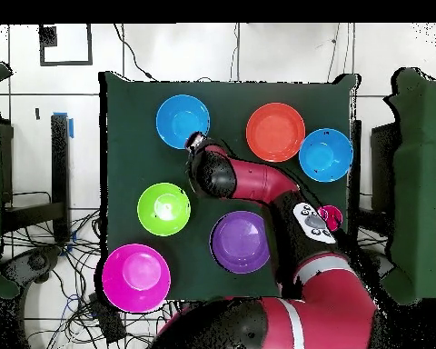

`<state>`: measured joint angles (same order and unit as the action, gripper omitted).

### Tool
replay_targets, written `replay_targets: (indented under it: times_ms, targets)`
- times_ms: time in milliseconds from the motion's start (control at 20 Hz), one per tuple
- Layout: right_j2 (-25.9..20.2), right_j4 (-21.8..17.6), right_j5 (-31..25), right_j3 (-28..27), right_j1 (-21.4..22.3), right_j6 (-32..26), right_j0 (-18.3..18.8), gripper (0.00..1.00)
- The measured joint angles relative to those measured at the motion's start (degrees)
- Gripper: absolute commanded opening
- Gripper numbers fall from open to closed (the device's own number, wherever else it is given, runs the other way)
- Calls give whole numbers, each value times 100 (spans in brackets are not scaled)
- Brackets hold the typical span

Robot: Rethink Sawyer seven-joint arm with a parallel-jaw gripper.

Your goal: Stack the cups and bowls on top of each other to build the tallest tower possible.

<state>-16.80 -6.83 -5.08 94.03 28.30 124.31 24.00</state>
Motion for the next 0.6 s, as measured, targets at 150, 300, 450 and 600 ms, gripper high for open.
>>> replay_targets:
  times_ms: [150, 300, 450, 600]
  targets:
    - [-97, 0, 27, 12, 1, 0, 7, 100]
    - [-182, 0, 36, 12, -5, 0, 4, 100]
    - [-228, 1, 62, 12, -52, 0, -5, 100]
    - [-229, 1, 138, 12, -128, 0, -28, 100]
